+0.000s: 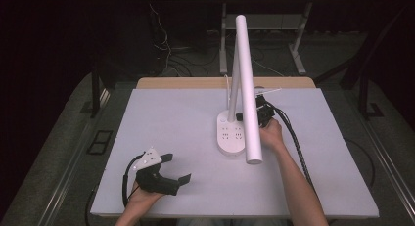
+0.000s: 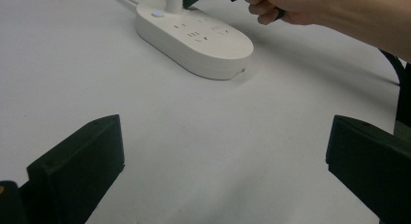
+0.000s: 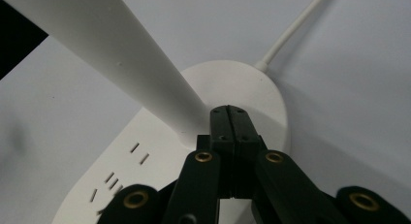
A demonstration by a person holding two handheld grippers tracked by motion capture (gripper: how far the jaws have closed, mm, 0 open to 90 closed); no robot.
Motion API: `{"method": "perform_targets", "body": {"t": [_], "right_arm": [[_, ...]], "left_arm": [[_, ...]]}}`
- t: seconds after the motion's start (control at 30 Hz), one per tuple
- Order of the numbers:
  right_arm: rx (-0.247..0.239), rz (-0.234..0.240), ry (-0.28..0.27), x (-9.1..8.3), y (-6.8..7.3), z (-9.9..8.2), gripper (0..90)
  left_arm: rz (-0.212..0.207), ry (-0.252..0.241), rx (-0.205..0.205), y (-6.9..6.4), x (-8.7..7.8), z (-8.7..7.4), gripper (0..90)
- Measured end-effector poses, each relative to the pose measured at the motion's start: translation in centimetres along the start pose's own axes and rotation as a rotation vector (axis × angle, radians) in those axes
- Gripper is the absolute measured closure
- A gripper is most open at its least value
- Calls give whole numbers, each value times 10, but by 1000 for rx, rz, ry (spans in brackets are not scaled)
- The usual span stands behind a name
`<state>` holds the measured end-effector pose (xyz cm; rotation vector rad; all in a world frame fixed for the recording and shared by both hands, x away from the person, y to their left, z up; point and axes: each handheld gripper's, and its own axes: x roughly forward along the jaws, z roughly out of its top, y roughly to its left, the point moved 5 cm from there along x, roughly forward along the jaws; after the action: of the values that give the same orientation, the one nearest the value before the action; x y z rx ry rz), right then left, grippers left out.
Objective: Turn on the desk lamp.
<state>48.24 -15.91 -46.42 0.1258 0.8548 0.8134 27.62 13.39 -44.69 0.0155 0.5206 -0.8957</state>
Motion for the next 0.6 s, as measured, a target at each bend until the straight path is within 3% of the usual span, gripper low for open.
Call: {"method": "perform_targets", "body": {"t": [0.2, 0.6], "right_arm": [[0, 2, -14, -1, 0, -1, 899], [54, 5, -26, -9, -9, 1, 897]], "left_arm": [[-1, 0, 0, 0, 0, 0, 0], [-8, 6, 0, 0, 1, 0, 0]]}}
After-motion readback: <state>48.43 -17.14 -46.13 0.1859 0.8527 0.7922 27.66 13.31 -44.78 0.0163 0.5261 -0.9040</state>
